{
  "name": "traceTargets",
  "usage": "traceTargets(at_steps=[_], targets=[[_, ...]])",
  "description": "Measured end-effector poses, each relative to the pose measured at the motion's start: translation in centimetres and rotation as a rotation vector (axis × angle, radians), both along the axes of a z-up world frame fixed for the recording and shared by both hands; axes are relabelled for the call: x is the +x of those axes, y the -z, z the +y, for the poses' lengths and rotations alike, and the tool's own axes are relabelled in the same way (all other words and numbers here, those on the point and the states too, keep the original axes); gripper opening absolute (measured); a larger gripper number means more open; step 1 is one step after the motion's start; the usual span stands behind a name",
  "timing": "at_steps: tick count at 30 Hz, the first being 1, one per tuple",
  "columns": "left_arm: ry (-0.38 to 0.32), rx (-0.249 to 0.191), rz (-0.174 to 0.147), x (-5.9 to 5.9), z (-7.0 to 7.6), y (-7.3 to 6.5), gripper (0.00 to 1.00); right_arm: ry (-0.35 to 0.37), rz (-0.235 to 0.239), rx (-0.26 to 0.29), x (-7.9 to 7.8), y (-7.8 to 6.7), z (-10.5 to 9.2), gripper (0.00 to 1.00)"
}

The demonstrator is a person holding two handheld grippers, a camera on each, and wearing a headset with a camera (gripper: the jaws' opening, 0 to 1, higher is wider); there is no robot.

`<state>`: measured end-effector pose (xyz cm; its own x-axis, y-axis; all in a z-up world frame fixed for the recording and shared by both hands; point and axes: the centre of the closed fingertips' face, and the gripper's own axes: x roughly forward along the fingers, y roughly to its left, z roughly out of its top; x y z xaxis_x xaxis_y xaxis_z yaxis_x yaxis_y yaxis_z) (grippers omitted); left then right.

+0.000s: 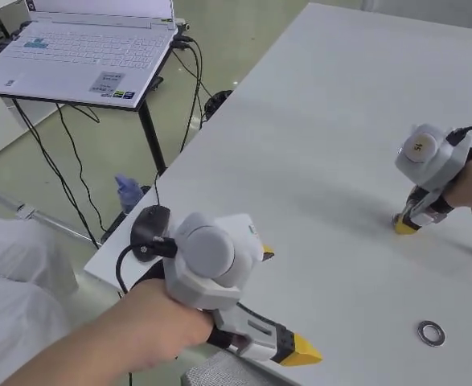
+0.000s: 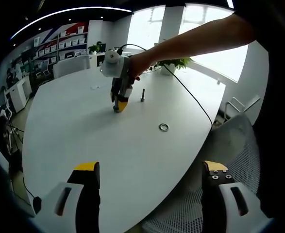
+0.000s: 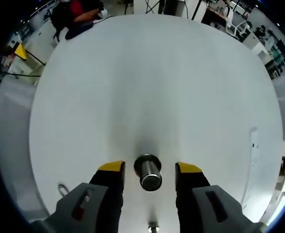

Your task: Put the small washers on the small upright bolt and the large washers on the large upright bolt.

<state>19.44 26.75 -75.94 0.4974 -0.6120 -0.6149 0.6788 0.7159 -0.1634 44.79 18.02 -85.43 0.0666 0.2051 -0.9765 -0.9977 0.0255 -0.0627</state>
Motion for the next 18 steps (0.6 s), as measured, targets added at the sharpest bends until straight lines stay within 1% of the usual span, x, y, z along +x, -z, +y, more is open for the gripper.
traceTargets(at_steps=[6,11,16,18], targets=[[0.001,0.001,-0.008,0.2,-0.1,-0.3,0.87,0.009,0.003,0.02,-0.2,-1.1,-0.2,0.43],[0.005,0.002,-0.017,0.2,-0.2,-0.6,0.87,0.001,0.006,0.042,-1.0,-2.6,-0.1,0.43],[-0.009,-0.008,-0.024,0.3,-0.2,-1.0,0.88,0.003,0.007,0.074,-1.9,-4.1,0.1,0.44],[-0.012,-0.007,-0.027,0.2,-0.2,-1.1,0.88,-0.004,-0.001,0.082,-2.1,-4.6,0.1,0.44]])
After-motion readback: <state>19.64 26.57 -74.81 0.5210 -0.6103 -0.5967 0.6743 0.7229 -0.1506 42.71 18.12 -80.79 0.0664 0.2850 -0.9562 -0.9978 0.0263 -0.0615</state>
